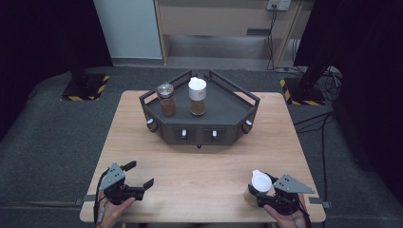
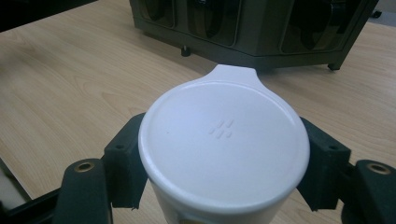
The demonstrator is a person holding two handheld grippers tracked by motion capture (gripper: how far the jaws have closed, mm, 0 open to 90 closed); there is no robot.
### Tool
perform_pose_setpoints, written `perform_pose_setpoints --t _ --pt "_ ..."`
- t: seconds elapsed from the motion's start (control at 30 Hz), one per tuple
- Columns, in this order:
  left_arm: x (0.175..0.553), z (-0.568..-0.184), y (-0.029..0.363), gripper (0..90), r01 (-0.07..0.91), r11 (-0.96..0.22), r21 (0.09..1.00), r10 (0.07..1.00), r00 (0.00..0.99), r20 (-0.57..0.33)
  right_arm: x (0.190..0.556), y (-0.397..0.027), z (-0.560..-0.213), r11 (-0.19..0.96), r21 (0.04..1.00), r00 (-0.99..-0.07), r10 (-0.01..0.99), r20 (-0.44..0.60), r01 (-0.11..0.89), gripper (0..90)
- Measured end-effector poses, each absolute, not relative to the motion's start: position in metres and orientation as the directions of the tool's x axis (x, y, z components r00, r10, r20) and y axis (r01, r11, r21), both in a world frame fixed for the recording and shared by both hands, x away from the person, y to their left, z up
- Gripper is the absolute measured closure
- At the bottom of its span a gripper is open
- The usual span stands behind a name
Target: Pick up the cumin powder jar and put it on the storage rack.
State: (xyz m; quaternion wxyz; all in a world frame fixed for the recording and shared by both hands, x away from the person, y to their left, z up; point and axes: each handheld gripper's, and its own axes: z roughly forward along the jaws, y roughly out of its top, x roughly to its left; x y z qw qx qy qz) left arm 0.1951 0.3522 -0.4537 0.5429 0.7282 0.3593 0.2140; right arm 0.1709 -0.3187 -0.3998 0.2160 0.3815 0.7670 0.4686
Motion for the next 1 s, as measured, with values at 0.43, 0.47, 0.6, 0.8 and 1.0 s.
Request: perform_pose_setpoints --t 0.43,0.47,0.6,0.8,1.0 --pt "0.195 -0.454 0.352 1.9 0.291 -0.152 0.944 0.756 0.65 -0.079 0.179 -0.315 -0.384 0.283 0.876 -0.625 0.78 0.026 0.39 30.6" --pt "0.195 -0.454 0.352 1.9 0.292 -0.152 0.944 0.756 0.65 -0.079 0.18 -0.315 -0.383 0.283 0.877 -0.626 0.78 0.025 0.388 30.6" --pt "0.195 -0.454 0.352 1.9 0.292 -0.152 0.944 0.755 0.651 -0.08 0.186 -0.313 -0.374 0.282 0.876 -0.624 0.781 0.028 0.392 30.6" --pt "0.196 -0.454 0.352 1.9 0.293 -0.153 0.944 0.756 0.65 -0.08 0.196 -0.309 -0.361 0.294 0.871 -0.63 0.777 0.022 0.394 30.7" --pt "0.196 -0.454 0.352 1.8 0.293 -0.156 0.943 0.755 0.651 -0.078 0.206 -0.304 -0.349 0.299 0.866 -0.629 0.777 0.022 0.4 30.7"
